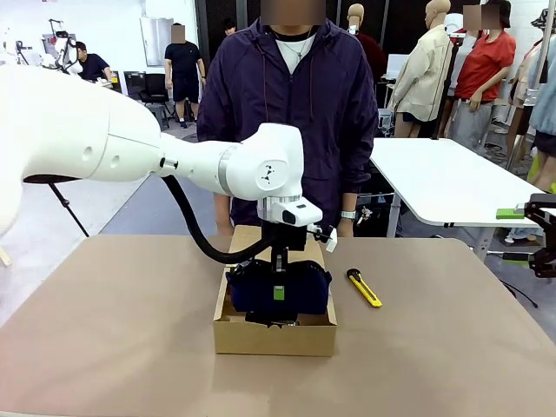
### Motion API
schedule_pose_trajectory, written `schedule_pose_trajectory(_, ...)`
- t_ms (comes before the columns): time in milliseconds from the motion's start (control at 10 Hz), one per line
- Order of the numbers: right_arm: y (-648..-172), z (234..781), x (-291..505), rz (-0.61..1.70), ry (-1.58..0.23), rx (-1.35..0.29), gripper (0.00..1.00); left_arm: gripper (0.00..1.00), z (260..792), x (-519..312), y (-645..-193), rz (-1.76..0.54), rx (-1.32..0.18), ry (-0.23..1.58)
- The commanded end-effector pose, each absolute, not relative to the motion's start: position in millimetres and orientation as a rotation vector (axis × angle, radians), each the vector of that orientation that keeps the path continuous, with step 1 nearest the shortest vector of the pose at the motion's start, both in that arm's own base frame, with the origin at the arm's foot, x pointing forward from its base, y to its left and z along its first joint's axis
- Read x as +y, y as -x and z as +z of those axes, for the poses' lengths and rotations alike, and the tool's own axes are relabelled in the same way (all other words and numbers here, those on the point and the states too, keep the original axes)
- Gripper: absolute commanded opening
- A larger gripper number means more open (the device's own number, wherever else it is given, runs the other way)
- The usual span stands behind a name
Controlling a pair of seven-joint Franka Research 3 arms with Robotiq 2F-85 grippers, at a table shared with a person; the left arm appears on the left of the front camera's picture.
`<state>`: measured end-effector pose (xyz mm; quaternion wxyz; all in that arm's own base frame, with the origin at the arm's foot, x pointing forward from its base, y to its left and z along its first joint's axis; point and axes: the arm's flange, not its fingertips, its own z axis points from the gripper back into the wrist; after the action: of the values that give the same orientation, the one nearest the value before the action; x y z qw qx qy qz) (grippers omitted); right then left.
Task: Pack the items into the box.
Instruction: Pick up the item indicated by the person and place it inside the Mailer Box.
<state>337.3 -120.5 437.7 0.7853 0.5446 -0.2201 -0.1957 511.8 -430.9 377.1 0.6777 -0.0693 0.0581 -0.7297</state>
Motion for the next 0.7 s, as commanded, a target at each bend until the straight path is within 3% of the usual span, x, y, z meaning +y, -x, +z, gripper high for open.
schedule_pose_trajectory(0, -337.1, 441.0, -122.0, -0.422, -1.176, -0.465, 1.00, 0.00, 351.6, -442.0, -513.2, -1.671, 0.142, 0.188)
schedule_pose_trajectory(300, -337.1, 441.0, -122.0, -0.422, -1.176, -0.465, 1.00, 0.00, 317.0, -458.6, -511.0, -1.664, 0.224, 0.219)
schedule_pose_trajectory(400, -337.1, 441.0, -122.0, -0.422, -1.176, -0.465, 1.00, 0.31, 318.5, -458.4, -509.4, -1.678, 0.230, 0.226)
schedule_pose_trajectory(500, -337.1, 441.0, -122.0, -0.422, -1.176, -0.465, 1.00, 0.88, 323.1, -456.4, -507.8, -1.682, 0.244, 0.221)
schedule_pose_trajectory(600, -337.1, 441.0, -122.0, -0.422, -1.176, -0.465, 1.00, 1.00, 325.3, -454.5, -507.3, -1.671, 0.245, 0.217)
